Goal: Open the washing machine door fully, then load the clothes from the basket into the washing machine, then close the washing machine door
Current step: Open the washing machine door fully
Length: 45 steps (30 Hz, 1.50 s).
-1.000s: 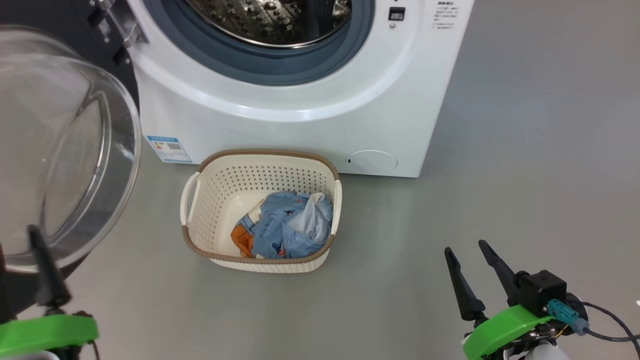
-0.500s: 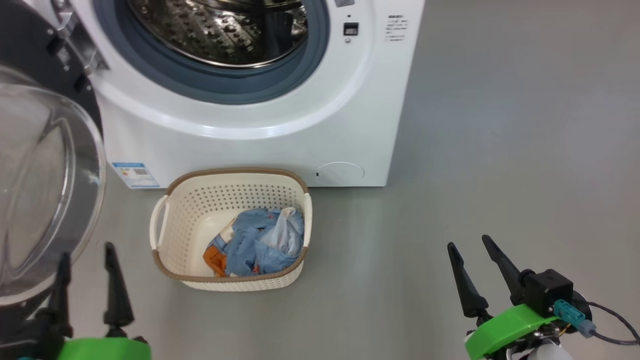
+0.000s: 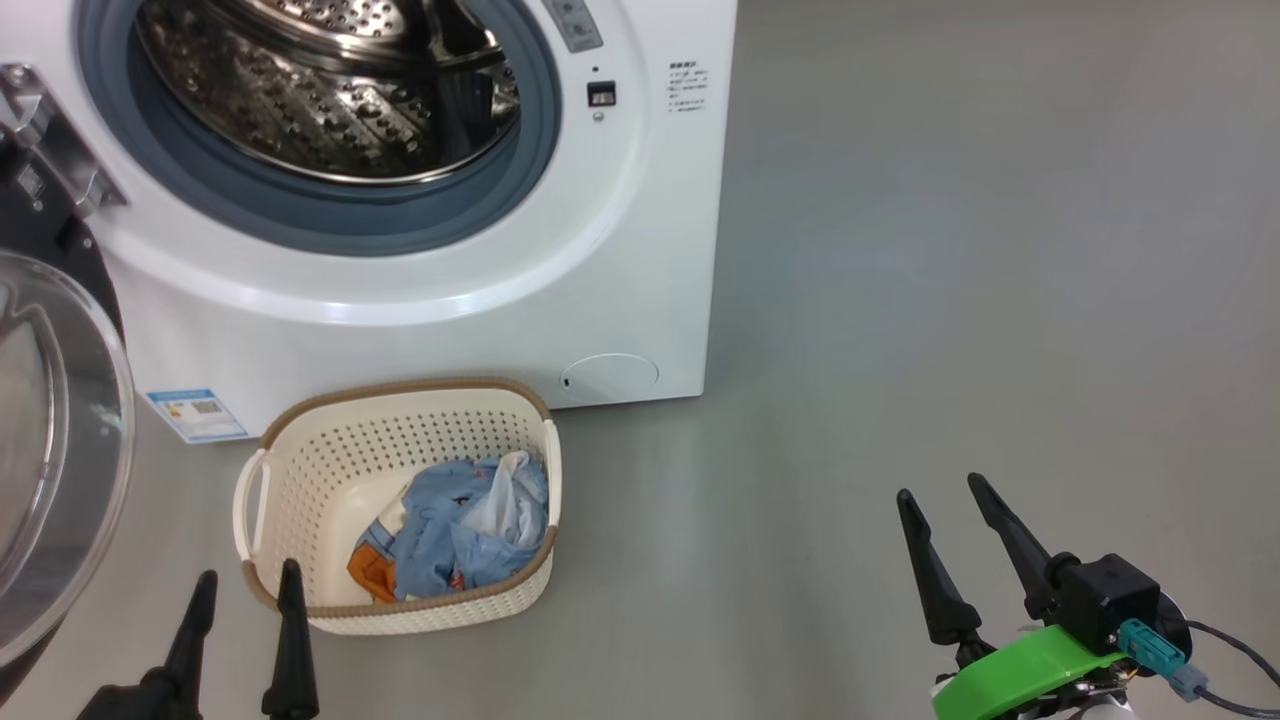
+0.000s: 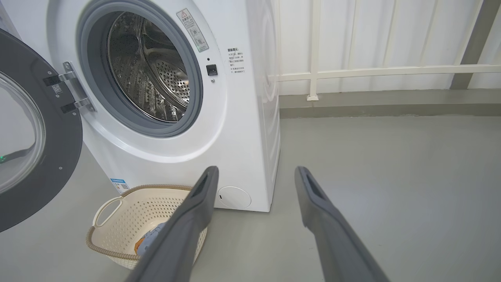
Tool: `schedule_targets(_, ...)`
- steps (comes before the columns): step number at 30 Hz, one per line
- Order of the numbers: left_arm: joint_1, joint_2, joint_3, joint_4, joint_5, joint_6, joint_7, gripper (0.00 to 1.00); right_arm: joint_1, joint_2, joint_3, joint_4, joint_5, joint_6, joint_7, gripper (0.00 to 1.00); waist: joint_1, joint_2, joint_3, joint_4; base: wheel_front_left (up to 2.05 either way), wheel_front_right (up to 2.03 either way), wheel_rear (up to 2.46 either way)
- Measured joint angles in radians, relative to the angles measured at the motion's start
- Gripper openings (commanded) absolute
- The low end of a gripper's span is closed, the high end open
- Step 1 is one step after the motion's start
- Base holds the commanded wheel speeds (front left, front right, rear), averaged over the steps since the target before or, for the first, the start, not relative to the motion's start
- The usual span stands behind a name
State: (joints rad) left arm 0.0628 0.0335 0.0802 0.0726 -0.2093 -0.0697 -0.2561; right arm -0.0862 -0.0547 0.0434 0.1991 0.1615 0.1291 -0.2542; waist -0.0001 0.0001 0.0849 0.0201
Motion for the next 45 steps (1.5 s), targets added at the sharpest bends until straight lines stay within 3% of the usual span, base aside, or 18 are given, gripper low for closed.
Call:
schedule_targets(17, 0.086, 0.005, -0.011, -0.033, 0.021, 0.013, 0.001, 1.0, 0.071, 0.003, -0.019, -0.055, -0.002, 0.0, 0.0, 1.0, 0.0, 0.0, -0.065, -0.022, 0.0, 0.0, 0.0)
schedule_targets(45, 0.102, 0.006, -0.033, -0.071, 0.022, 0.026, 0.001, 1.0, 0.087, 0.004, -0.023, -0.064, -0.012, 0.0, 0.0, 1.0, 0.0, 0.0, -0.056, -0.008, 0.0, 0.0, 0.0)
